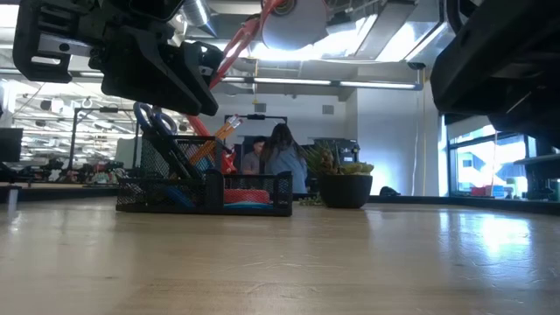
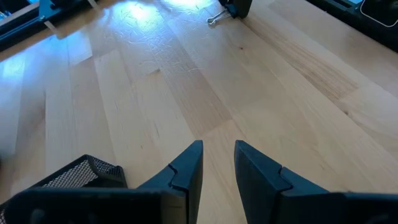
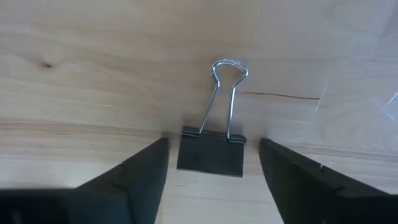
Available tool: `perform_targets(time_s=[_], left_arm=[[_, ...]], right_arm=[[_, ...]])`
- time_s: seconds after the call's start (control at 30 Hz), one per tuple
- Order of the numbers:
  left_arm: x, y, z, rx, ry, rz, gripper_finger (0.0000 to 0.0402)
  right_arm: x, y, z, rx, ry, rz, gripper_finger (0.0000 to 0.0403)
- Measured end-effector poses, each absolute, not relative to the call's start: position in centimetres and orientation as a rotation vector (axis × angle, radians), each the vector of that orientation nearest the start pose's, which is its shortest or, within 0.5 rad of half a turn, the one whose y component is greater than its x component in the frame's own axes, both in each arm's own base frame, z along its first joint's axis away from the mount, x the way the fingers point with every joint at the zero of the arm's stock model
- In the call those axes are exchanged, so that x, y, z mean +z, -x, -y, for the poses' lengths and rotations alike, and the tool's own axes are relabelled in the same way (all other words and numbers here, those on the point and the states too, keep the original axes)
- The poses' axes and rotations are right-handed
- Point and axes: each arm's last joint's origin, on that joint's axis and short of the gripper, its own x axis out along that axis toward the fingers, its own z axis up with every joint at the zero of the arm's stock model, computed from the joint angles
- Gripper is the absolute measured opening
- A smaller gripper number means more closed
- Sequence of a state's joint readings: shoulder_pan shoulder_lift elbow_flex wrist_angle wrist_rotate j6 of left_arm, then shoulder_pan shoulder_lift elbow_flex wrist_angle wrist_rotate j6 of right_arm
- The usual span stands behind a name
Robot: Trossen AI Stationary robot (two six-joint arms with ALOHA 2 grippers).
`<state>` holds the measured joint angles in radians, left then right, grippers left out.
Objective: Pick and place office supplies into organizer
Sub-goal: Put the black binder clip into the black desk organizer
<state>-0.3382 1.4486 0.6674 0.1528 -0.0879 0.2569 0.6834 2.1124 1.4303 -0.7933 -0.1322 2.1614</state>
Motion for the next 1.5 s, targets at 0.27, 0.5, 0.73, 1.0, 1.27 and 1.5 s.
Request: perform_targets(time_s=[0.27, 0.5, 0.73, 1.0, 1.27, 1.5], left_arm=[[17.9, -26.7, 9.1, -0.321, -0.381, -0.583, 0.0086], [17.9, -26.7, 9.1, -0.32, -0.381, -0.583, 0.0086], [17.9, -26.7, 9.1, -0.326, -0.402, -0.58, 0.0086], [17.9, -26.7, 9.1, -0.328, -0.406, -0.58, 0.0086], [17.9, -26.7, 9.1, -0.328, -0.406, -0.58, 0.0086], [17.9, -26.7, 9.1, -0.355, -0.498, -0.565, 0.0083]], right_arm=[[12.6, -30.2, -25.2, -1.058, -1.27, -1.399, 0.0202], [12.6, -30.3, -25.3, -1.059, -1.283, -1.408, 0.0168], [12.5, -30.2, -25.2, -1.041, -1.252, -1.425, 0.0158], [12.5, -30.3, -25.0, -0.975, -1.178, -1.443, 0.0167], [14.2, -31.3, -25.2, -0.864, -0.964, -1.376, 0.0153], [17.4, -32.9, -24.4, -0.811, -0.842, -1.303, 0.0162]])
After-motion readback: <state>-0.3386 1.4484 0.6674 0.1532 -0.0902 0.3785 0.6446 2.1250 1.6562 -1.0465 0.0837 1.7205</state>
